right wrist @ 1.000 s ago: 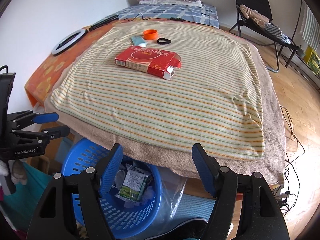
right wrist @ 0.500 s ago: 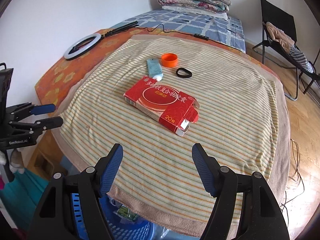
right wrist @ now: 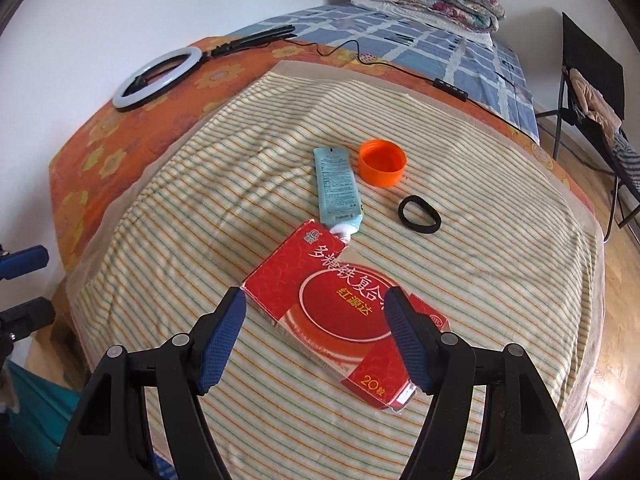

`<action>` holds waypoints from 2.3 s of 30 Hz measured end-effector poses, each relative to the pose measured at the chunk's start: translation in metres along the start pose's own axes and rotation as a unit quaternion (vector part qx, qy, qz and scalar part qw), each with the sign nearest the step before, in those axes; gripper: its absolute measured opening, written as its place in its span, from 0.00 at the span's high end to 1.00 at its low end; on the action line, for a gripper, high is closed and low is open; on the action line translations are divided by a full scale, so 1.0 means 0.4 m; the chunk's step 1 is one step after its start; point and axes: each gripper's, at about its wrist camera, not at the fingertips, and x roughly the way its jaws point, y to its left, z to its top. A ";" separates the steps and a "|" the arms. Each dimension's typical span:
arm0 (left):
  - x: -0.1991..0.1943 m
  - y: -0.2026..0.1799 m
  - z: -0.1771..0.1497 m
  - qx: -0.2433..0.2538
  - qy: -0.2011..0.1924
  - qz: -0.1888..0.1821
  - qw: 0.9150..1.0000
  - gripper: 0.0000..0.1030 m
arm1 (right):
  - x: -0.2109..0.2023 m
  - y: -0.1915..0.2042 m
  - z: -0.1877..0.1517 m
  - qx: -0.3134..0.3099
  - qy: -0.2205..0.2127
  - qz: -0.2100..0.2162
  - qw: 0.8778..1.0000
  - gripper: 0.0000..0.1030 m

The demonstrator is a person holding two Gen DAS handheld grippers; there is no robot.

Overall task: Collect trash
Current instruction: 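Move right tool toward the red box while left tool approaches blue tube, then close right tool on the red box while left tool grasps blue tube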

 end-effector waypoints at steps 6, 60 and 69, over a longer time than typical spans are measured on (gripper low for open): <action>0.014 0.003 0.002 -0.007 0.012 -0.006 1.000 0.36 | 0.084 0.053 0.041 -0.027 0.021 -0.016 0.999 0.31; 0.545 -0.217 0.342 -0.018 0.116 -0.016 0.993 0.43 | -0.010 -0.019 -0.220 -0.106 0.054 -0.027 0.993 0.31; 0.566 -0.260 0.342 0.035 0.087 0.050 0.994 0.88 | 0.009 0.004 -0.255 -0.175 0.046 -0.112 0.977 0.30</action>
